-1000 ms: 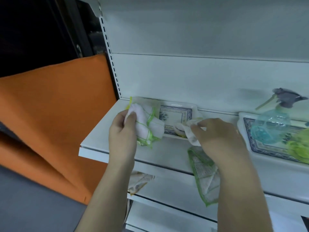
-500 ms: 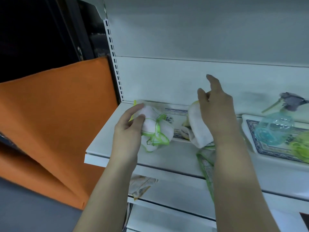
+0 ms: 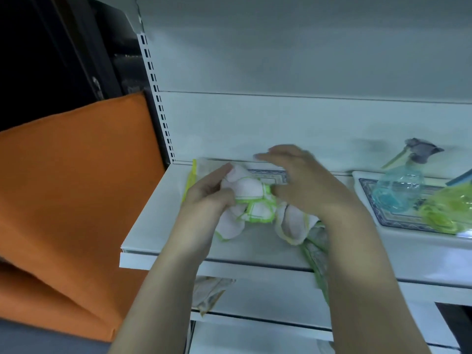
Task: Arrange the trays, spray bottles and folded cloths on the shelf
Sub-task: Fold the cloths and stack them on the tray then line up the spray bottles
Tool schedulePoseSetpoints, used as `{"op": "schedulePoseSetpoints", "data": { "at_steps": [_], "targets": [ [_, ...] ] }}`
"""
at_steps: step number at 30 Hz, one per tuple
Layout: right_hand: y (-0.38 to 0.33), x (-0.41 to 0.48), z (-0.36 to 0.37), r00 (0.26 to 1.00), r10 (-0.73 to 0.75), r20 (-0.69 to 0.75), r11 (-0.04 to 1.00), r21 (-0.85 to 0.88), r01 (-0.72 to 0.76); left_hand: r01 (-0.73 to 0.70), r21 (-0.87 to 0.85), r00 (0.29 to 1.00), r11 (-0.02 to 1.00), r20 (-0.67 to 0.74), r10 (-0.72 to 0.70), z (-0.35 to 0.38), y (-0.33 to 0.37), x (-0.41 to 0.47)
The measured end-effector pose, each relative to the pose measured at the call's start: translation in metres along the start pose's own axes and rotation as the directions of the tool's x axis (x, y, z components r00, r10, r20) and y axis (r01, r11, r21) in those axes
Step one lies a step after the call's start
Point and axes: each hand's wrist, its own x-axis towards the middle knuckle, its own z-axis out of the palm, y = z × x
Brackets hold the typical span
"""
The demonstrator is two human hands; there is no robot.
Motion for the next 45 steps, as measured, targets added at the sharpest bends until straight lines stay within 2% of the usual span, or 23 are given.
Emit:
{"op": "schedulePoseSetpoints", "data": {
  "at_steps": [1,3,6,9,14,17,20,23,25,27,30,32,33,34,36,38,42,45],
  "targets": [
    [-0.008,-0.002,0.001,0.995,-0.078,0.065,0.993,0.097,0.072,-0.005,0.025,1.000,1.000,0.025,0.005,0.000,0.000,0.000],
    [-0.017,-0.007,0.006,0.988,-0.143,0.061,0.969,0.214,0.127,-0.019,0.059,1.000,0.998,0.015,0.019,0.000,0.000,0.001],
    [-0.024,-0.011,0.010,0.998,-0.069,-0.009,0.924,0.376,0.068,-0.036,0.065,0.999,0.997,-0.033,0.038,-0.006,0.002,0.002],
    [-0.036,-0.008,0.007,0.999,-0.017,-0.043,0.924,0.381,0.032,-0.057,0.056,0.998,0.997,-0.029,0.059,-0.010,0.006,0.002],
    [-0.064,0.004,0.002,0.981,0.085,-0.175,0.916,0.400,-0.008,-0.144,0.230,0.990,0.962,0.024,0.142,-0.014,0.006,0.001],
    [-0.070,0.011,-0.002,0.952,0.152,-0.267,0.899,0.437,-0.021,-0.184,0.383,0.976,0.905,-0.037,0.214,-0.028,0.004,0.005],
    [-0.068,0.019,-0.002,0.904,0.226,-0.363,0.831,0.556,0.015,-0.191,0.556,0.974,0.809,0.005,0.227,-0.042,0.002,0.011],
    [-0.061,0.026,0.000,0.860,0.322,-0.395,0.729,0.684,0.041,-0.152,0.568,0.982,0.809,-0.007,0.189,-0.055,-0.002,0.016],
    [-0.051,0.031,0.003,0.825,0.359,-0.436,0.716,0.696,0.057,-0.119,0.600,0.981,0.791,-0.052,0.187,-0.064,-0.003,0.020],
    [-0.038,0.037,0.008,0.787,0.384,-0.483,0.729,0.682,0.063,-0.089,0.682,0.971,0.725,-0.104,0.217,-0.074,-0.003,0.026],
    [-0.026,0.045,0.013,0.758,0.431,-0.489,0.703,0.709,0.057,-0.056,0.790,0.954,0.610,-0.138,0.266,-0.084,0.009,0.035],
    [-0.023,0.049,0.014,0.720,0.470,-0.510,0.661,0.744,0.096,-0.037,0.819,0.950,0.573,-0.148,0.274,-0.088,0.019,0.044],
    [-0.023,0.051,0.014,0.702,0.488,-0.519,0.640,0.759,0.116,-0.035,0.804,0.944,0.594,-0.169,0.284,-0.088,0.023,0.048],
    [-0.021,0.053,0.016,0.688,0.507,-0.519,0.626,0.770,0.119,-0.050,0.748,0.938,0.662,-0.193,0.289,-0.087,0.027,0.052],
    [-0.018,0.056,0.022,0.680,0.555,-0.479,0.579,0.809,0.097,-0.096,0.502,0.943,0.859,-0.230,0.239,-0.081,0.034,0.059],
    [-0.018,0.058,0.025,0.698,0.587,-0.410,0.481,0.870,0.106,-0.143,0.252,0.957,0.957,-0.213,0.199,-0.071,0.040,0.061],
    [-0.027,0.060,0.005,0.722,0.548,-0.422,0.460,0.873,0.161,-0.342,0.170,0.900,0.924,-0.223,0.374,-0.063,0.056,0.069],
    [-0.030,0.051,-0.005,0.744,0.490,-0.454,0.397,0.876,0.274,-0.449,0.208,0.818,0.869,-0.295,0.494,-0.066,0.062,0.063]
  ]
}}
